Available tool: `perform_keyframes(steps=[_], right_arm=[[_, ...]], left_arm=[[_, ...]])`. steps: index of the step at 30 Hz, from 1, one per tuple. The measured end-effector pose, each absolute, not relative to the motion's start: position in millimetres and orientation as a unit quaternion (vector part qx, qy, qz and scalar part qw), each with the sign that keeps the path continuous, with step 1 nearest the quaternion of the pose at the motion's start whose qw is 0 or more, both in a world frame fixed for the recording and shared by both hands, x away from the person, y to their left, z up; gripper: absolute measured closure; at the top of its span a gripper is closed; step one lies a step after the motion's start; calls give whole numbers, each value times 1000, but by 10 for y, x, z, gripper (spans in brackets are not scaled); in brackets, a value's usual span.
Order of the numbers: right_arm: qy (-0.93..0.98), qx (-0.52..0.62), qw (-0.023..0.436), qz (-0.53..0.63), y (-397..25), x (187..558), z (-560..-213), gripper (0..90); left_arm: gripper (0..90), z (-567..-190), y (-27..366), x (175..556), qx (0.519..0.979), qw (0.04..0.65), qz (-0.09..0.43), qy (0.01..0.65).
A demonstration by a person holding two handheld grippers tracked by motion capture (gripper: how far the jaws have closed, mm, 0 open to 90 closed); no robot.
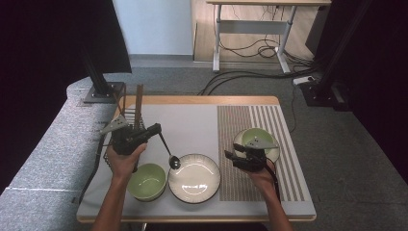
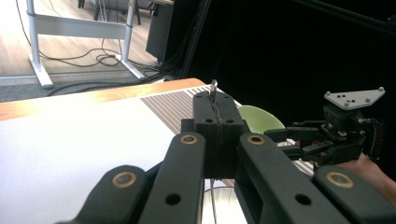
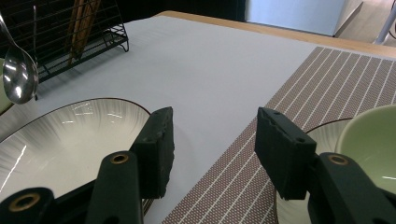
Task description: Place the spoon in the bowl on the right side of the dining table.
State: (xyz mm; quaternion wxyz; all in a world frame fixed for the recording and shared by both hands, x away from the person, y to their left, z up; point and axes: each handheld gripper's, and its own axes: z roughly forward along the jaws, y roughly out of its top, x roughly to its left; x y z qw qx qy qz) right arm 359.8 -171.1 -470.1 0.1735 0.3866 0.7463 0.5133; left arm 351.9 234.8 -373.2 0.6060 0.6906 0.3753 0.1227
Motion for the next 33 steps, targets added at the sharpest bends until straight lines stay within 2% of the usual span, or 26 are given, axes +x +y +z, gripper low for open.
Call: perform_keyframes(steps=[33], right_arm=[[755,375,160,513,-1544,3517,-4621,483]], left_arm=[[900,-3821,2095,3578,700,603,105,368]])
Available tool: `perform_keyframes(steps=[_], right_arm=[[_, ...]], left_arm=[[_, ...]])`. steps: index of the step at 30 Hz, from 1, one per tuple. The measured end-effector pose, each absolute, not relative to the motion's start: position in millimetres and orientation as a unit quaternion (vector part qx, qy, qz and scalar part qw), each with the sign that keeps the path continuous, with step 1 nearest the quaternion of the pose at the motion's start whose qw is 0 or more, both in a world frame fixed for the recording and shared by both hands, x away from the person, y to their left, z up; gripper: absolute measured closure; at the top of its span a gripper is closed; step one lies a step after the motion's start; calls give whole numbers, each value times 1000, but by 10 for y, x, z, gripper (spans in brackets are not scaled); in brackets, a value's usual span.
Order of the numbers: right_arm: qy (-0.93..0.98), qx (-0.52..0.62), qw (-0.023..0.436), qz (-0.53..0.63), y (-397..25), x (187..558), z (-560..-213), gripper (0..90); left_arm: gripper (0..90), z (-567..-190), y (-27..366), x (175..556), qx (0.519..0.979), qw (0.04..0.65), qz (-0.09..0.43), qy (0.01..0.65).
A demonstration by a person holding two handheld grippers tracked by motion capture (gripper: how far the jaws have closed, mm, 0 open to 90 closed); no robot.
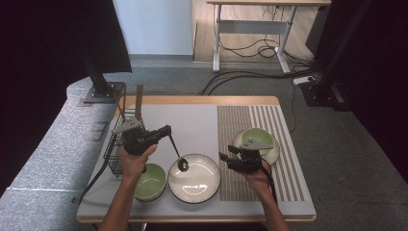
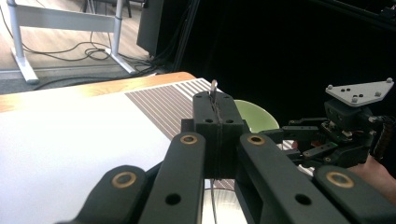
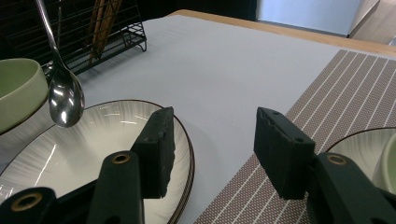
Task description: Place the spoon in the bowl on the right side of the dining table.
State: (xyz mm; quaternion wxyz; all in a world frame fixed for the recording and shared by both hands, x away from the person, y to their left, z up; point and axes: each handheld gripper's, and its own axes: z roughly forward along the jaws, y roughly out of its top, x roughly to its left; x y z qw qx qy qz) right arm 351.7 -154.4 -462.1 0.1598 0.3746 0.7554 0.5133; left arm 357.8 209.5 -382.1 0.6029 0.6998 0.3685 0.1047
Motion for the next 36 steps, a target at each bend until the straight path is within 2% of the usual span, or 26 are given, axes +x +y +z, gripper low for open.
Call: perform_keyframes(steps=[36], right_arm=[[756,369,153,519,-1371,3453,-4588,474]], left_arm=[[900,-3865,1713,3642,719,596,84,348]])
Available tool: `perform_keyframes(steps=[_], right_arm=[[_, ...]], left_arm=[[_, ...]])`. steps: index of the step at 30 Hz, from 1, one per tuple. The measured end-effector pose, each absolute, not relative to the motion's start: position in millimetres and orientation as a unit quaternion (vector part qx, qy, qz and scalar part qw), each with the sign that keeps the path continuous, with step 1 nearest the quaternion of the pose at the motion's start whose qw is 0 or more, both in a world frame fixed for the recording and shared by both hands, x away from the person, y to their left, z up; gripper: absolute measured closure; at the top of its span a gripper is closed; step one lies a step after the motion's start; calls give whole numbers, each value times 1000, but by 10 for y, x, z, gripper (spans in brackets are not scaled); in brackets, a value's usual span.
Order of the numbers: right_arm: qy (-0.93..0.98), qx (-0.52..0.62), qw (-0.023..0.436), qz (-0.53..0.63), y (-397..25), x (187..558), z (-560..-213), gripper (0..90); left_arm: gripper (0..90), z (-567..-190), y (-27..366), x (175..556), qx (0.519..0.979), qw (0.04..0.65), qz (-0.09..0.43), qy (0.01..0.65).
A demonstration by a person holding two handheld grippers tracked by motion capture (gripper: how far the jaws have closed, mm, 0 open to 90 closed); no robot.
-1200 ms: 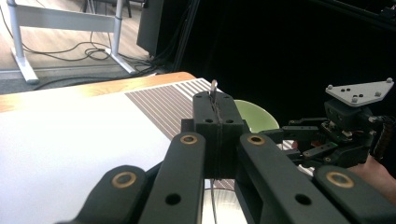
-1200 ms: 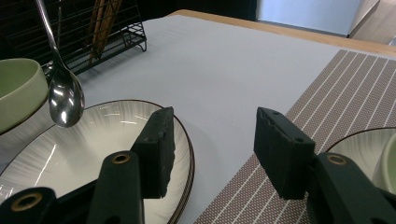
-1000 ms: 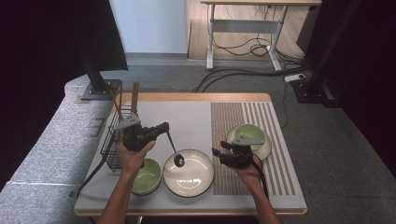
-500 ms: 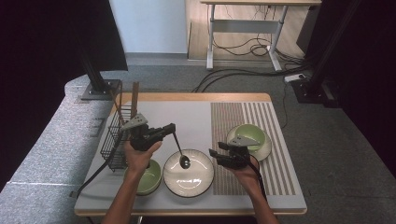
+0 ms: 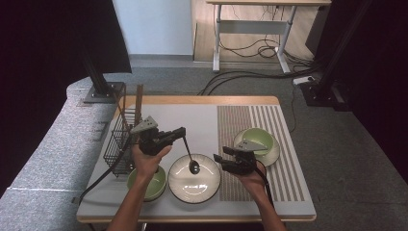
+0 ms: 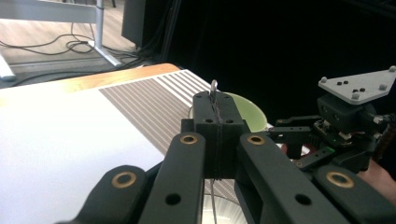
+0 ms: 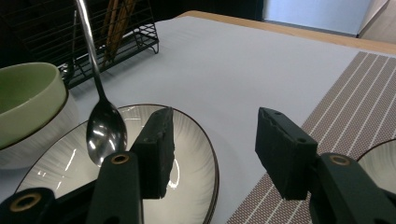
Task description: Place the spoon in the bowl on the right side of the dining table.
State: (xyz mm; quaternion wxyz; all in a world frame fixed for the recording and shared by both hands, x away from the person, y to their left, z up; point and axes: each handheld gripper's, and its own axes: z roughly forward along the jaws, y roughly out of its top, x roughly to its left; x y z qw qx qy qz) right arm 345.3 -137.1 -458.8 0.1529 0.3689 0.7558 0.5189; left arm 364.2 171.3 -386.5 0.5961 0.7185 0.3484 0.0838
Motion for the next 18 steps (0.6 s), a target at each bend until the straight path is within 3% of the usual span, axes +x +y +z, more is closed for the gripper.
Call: perform_keyframes(steps=[18], right_arm=[[766,353,144,518,-1241,3424,-4595,479]], left_arm=[[900,-3921,1609,3654,722,593,77,348]])
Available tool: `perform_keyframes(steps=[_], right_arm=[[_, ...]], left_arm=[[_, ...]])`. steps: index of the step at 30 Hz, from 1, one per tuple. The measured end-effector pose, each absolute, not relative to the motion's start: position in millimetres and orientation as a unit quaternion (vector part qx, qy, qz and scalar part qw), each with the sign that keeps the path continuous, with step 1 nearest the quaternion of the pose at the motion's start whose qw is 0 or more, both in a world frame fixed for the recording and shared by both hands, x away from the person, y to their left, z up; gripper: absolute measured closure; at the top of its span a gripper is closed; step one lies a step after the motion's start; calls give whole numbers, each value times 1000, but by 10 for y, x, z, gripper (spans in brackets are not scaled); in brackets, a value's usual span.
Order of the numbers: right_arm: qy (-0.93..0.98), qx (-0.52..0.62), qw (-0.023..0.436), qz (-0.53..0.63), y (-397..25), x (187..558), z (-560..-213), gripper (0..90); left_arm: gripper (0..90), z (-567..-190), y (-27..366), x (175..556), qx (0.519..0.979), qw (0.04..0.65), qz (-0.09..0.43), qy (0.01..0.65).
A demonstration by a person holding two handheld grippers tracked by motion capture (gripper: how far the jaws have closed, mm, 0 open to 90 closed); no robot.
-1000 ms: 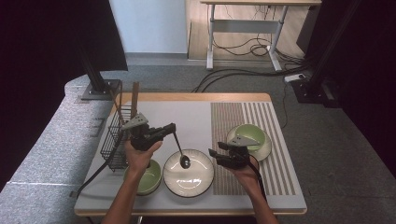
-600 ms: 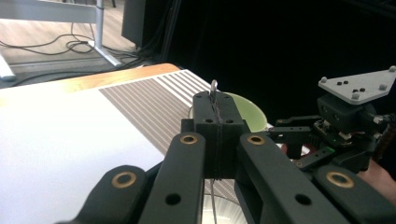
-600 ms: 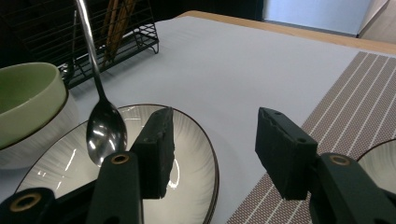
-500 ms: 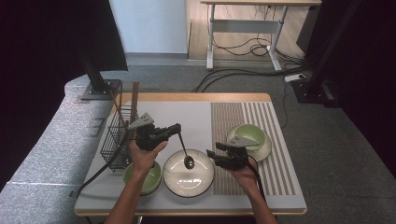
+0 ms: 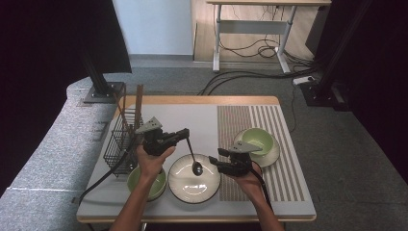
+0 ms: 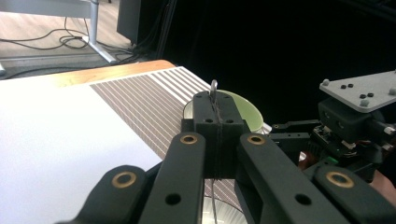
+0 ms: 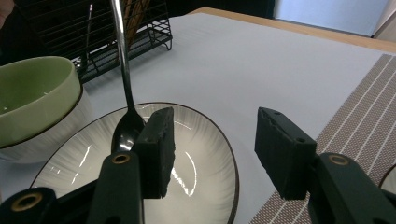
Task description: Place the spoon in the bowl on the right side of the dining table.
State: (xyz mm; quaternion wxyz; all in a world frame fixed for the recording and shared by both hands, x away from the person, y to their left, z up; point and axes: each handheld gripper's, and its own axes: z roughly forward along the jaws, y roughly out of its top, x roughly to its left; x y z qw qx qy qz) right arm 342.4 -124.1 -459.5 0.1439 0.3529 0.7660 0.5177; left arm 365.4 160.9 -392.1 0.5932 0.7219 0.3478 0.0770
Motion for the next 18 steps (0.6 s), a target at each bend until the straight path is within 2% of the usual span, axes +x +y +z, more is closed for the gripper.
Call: perform_keyframes(steps=[18], right_arm=[[775,335,131,520,-1136,3396,-4618,499]], left_arm=[[900,-4016,1406,3677,728,589,66,344]])
